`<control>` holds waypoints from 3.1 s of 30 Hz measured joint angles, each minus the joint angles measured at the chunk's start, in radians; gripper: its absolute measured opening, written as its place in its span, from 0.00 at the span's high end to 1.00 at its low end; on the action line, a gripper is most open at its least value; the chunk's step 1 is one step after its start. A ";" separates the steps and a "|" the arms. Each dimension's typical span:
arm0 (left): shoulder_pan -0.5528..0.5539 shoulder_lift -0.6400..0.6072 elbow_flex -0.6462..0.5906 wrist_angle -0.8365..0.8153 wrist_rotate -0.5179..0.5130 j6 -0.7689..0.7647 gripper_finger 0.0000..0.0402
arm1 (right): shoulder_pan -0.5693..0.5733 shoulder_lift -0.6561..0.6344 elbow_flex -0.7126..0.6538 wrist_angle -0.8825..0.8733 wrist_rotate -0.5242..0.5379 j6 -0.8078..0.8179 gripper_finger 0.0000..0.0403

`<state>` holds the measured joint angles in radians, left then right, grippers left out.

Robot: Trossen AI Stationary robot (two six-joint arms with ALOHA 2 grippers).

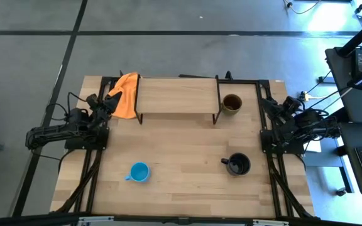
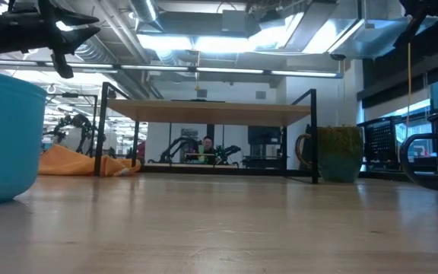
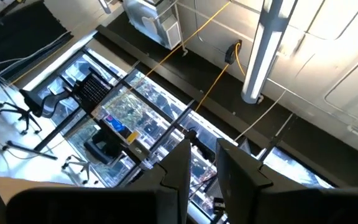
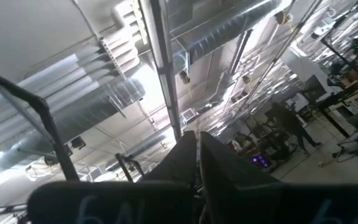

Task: Stack small to large cups/mugs on shelf
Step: Put the brown mug on the shelf

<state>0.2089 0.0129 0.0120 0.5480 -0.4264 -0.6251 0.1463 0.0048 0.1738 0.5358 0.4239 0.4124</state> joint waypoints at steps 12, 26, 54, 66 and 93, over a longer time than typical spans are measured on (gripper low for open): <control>0.000 0.000 0.000 0.031 -0.051 0.059 0.82 | 0.000 0.036 0.134 -0.251 0.117 -0.159 0.94; 0.000 0.000 0.004 -0.297 0.208 0.165 0.83 | 0.000 0.046 0.164 -0.732 0.210 0.072 0.94; 0.000 0.020 0.455 -1.230 0.091 0.164 0.83 | -0.082 0.516 0.721 -1.544 0.446 0.500 0.94; 0.000 0.020 0.455 -1.182 0.118 0.027 0.83 | -0.087 0.530 0.721 -1.374 0.186 0.443 0.94; 0.000 0.333 0.552 -1.366 0.164 -0.180 0.89 | -0.409 0.844 0.992 -1.798 0.016 0.446 0.85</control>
<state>0.2089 0.3464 0.5642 -0.8181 -0.2622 -0.8052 -0.2630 0.8484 1.1658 -1.2624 0.4401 0.8579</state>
